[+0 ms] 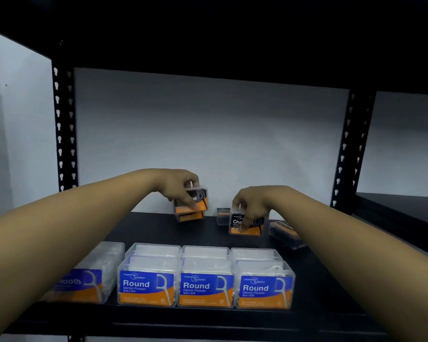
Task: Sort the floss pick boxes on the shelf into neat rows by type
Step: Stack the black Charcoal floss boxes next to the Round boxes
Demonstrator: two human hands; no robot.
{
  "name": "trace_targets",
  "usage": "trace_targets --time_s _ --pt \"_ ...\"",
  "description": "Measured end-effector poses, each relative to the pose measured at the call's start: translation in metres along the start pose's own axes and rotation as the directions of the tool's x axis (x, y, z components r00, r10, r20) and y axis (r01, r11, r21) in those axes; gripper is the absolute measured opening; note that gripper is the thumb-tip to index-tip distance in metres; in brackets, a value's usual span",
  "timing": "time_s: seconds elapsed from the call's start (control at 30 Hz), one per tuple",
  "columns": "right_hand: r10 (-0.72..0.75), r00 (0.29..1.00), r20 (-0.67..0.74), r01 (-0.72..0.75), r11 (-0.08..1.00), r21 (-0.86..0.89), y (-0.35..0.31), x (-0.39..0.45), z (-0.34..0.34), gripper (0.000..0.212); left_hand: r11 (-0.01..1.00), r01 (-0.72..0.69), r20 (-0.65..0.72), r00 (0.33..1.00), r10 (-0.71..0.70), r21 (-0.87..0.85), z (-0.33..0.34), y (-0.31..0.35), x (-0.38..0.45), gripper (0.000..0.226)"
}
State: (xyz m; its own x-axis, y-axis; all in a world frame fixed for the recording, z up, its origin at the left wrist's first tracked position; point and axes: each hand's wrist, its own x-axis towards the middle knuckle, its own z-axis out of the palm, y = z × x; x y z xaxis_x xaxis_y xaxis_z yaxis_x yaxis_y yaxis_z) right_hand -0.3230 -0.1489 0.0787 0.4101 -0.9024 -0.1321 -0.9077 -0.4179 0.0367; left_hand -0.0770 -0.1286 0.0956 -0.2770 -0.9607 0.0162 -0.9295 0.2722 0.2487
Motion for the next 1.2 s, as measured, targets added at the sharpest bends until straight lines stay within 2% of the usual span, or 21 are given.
trace_targets --time_s 0.17,0.27,0.37,0.5,0.77,0.87,1.2 --pt "-0.014 0.998 -0.06 0.012 0.999 -0.042 0.015 -0.032 -0.019 0.053 0.989 -0.081 -0.041 0.996 0.076 -0.121 -0.005 0.04 0.001 0.032" --pt "-0.02 0.995 -0.096 0.017 0.999 -0.033 0.027 -0.056 -0.026 0.031 0.989 -0.121 -0.056 0.992 0.117 -0.086 -0.002 0.065 0.001 0.034" --pt "-0.035 0.991 -0.133 0.032 0.999 -0.024 0.041 -0.082 -0.029 0.023 0.99 -0.135 -0.056 0.989 0.133 -0.039 0.001 0.089 0.0 0.034" --pt "-0.02 0.981 -0.192 0.019 1.0 -0.008 0.06 -0.116 -0.029 0.035 0.981 -0.186 -0.067 0.981 0.183 -0.047 0.004 0.12 -0.002 0.031" --pt "0.049 0.966 -0.254 -0.018 0.992 0.124 0.098 -0.178 -0.014 0.036 0.961 -0.275 -0.068 0.959 0.275 0.001 0.009 0.184 -0.014 0.032" --pt "0.072 0.955 -0.287 -0.022 0.984 0.176 0.113 -0.191 0.002 0.043 0.957 -0.289 -0.042 0.956 0.289 0.001 0.021 0.201 -0.019 0.032" --pt "0.064 0.977 -0.201 -0.01 0.966 0.257 0.137 -0.208 0.049 0.05 0.95 -0.311 0.075 0.947 0.311 -0.015 0.07 0.238 -0.022 0.031"
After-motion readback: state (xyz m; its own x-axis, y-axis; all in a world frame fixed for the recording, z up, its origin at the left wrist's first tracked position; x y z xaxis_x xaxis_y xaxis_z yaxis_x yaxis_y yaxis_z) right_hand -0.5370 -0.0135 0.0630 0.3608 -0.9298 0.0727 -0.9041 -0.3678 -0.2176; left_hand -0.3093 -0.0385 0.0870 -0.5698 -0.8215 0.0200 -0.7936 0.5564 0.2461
